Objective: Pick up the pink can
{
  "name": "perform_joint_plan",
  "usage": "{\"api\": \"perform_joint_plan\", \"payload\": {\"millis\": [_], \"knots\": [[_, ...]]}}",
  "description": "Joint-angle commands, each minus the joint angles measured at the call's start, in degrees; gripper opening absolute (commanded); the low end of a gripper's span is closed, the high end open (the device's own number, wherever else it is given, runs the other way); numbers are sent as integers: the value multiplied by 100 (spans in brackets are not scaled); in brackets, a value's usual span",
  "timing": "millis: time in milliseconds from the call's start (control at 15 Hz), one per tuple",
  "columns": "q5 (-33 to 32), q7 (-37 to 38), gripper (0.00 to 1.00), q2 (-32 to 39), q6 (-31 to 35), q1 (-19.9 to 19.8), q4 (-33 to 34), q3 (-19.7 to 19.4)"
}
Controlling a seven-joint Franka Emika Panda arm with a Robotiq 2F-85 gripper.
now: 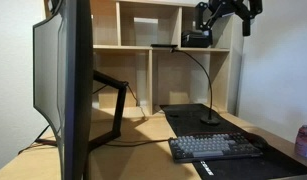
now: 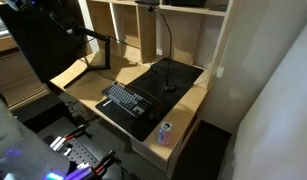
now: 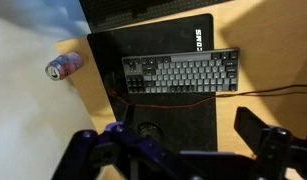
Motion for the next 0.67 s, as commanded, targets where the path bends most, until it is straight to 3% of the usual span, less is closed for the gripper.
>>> {"api": "perform_joint_plan", "payload": {"millis": [0,133,200,333,600], "knots": [[-106,99,100,63,-21,184,17,-132],[221,626,100,75,-130,158,55,-119],[170,506,100,401,-762,-103,1039,-513],[143,744,100,408,-1017,-205,1326,-781],[65,1078,100,841,-1908,-607,2771,-1472]]}}
